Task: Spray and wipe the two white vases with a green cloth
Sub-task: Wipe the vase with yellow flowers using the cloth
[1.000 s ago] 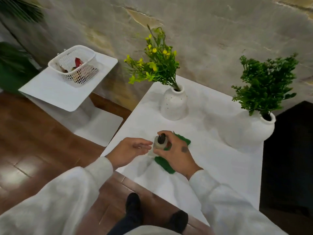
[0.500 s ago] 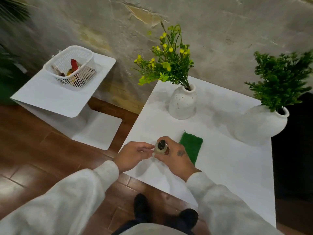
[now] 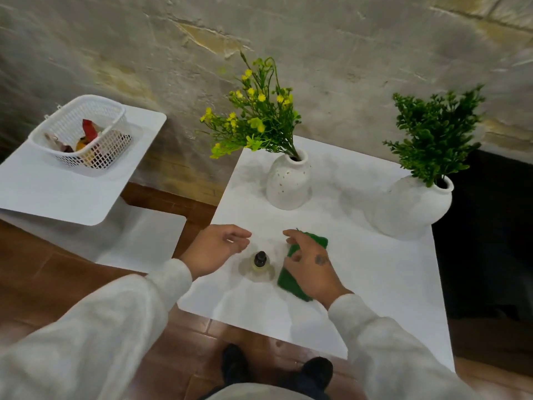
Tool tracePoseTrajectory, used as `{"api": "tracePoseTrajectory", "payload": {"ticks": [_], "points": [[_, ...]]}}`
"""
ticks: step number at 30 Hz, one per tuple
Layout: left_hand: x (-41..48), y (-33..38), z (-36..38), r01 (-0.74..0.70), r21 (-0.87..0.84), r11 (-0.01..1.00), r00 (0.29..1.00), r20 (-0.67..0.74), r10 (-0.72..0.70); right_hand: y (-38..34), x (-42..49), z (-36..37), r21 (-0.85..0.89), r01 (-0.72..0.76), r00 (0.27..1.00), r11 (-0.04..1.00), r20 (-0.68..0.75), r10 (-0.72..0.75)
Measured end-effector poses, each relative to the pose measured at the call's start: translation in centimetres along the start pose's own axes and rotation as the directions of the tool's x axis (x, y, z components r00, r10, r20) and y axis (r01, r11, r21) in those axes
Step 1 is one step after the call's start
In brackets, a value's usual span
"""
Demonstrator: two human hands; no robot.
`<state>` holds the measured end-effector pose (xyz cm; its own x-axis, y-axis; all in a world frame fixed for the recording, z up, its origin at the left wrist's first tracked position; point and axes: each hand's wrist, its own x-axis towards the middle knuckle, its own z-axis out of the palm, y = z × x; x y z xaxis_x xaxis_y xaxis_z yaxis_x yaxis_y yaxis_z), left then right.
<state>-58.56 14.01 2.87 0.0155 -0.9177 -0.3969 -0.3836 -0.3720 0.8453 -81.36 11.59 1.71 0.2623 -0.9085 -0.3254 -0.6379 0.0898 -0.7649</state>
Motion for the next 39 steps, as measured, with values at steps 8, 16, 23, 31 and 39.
{"api": "tracePoseTrajectory", "payload": {"ticks": [8,16,23,31,39], "points": [[2.3,7.5,1.5,-0.25,0.137,0.959,0.967,-0.008,0.253,2.3,0.8,-3.1,-0.007,-0.194,0.965,0.981,-0.182,0.189],[3.1,9.9,9.3,-0.261,0.437,0.861,0.965,0.146,0.218,4.1,1.1,-3.7,-0.025,-0.224,0.962,0.974,-0.164,0.217],[4.6,7.7,14.2,-0.002,0.491,0.871,0.995,0.086,-0.046,5.9,1.8,-4.8,0.021,-0.291,0.954,0.956,-0.072,0.292],[5.3,5.9,14.6,0.212,0.411,0.887,0.969,0.028,-0.244,6.8,3.1,-5.1,0.092,-0.342,0.938,0.935,-0.028,0.346],[5.7,6.8,15.3,0.261,0.298,0.918,0.962,-0.008,-0.271,6.4,3.2,-6.0,0.191,-0.259,0.965,0.947,0.019,0.26]]}}
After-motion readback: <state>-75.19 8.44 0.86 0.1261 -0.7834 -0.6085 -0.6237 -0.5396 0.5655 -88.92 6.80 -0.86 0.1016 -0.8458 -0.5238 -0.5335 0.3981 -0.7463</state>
